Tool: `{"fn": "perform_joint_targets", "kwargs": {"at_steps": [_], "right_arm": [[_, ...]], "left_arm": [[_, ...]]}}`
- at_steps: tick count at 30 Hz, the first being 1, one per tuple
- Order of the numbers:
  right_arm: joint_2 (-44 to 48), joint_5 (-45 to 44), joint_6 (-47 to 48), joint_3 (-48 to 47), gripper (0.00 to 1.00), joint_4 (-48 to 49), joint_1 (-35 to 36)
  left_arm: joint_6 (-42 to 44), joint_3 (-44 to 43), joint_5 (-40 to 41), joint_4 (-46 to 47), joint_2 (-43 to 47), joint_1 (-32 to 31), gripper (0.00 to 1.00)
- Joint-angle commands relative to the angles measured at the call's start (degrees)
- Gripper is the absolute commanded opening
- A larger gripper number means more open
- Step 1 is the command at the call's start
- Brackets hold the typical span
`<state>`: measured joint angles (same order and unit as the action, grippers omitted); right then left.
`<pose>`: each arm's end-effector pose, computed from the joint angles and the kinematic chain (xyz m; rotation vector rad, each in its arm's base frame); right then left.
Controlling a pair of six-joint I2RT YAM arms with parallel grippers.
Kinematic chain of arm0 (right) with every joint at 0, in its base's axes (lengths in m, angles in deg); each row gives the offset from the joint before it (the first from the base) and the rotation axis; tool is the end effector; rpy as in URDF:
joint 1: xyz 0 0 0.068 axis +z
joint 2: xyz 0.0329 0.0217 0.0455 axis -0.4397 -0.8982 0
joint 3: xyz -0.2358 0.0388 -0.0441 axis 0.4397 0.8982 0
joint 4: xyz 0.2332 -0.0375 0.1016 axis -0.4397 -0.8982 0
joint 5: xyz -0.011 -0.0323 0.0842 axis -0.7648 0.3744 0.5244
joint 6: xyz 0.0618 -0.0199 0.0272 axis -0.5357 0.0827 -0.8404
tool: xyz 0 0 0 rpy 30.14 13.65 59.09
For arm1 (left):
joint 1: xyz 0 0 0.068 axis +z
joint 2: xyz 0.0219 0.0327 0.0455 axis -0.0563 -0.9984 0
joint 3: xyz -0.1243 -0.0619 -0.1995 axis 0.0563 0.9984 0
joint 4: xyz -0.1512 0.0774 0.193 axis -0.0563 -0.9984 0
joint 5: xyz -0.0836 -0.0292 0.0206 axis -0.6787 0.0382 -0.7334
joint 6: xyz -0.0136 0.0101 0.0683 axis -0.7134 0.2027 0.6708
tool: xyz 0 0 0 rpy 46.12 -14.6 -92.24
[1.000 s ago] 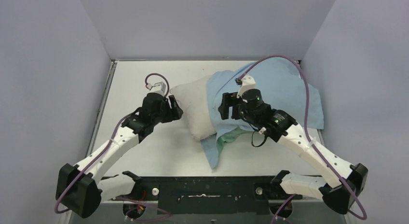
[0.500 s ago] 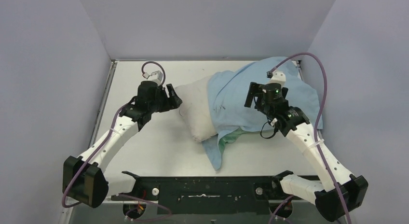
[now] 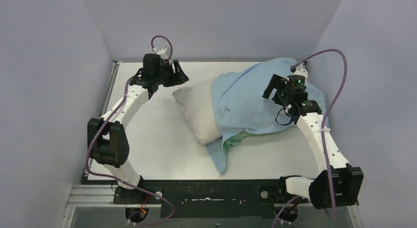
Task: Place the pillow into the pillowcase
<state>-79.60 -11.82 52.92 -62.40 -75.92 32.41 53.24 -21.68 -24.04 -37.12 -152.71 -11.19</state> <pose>0.2878 0.0295 0.2859 0.3978 2.1529 0.2716 0.3784 -0.1124 0.2699 -0.0506 2.1672 -0.6794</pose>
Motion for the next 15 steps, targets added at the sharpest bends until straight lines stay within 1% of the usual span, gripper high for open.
{"fn": "perform_joint_targets", "kwargs": {"at_steps": [1, 3, 4, 6, 8, 12, 15], "right_arm": [[-5.08, 13.25, 1.98, 1.93, 0.93, 8.14, -1.11], [-7.85, 16.82, 3.74, 1.91, 0.93, 7.59, 0.51], [-8.91, 17.32, 4.71, 1.97, 0.93, 7.42, 2.45], [-10.08, 17.61, 5.73, 2.25, 0.93, 8.35, 6.08], [-10.92, 17.83, 6.13, 1.94, 0.93, 9.73, 9.85], [-11.98, 16.57, 7.5, 0.67, 0.93, 8.78, 16.26], [-12.8, 16.05, 8.75, -0.32, 0.94, 8.64, 16.87]], "left_arm": [[-1.2, -7.41, -9.03, -0.8, -8.69, -0.31, 0.53], [-1.59, -6.36, -8.35, -4.98, -9.45, -1.17, 0.51], [-2.26, -3.64, -7.76, -4.61, -8.51, -1.48, 0.5], [-6.09, 4.63, -7.03, 0.67, -4.9, -2.55, 0.47], [-7.59, 12.33, -4.97, 4.67, -0.5, -4.8, 0.45], [-9.38, 23.25, 0.28, 6.97, 9.08, -12.17, 0.45], [-13.9, 31.29, 4.52, 12.37, 15.13, -18.77, 0.43]]}}
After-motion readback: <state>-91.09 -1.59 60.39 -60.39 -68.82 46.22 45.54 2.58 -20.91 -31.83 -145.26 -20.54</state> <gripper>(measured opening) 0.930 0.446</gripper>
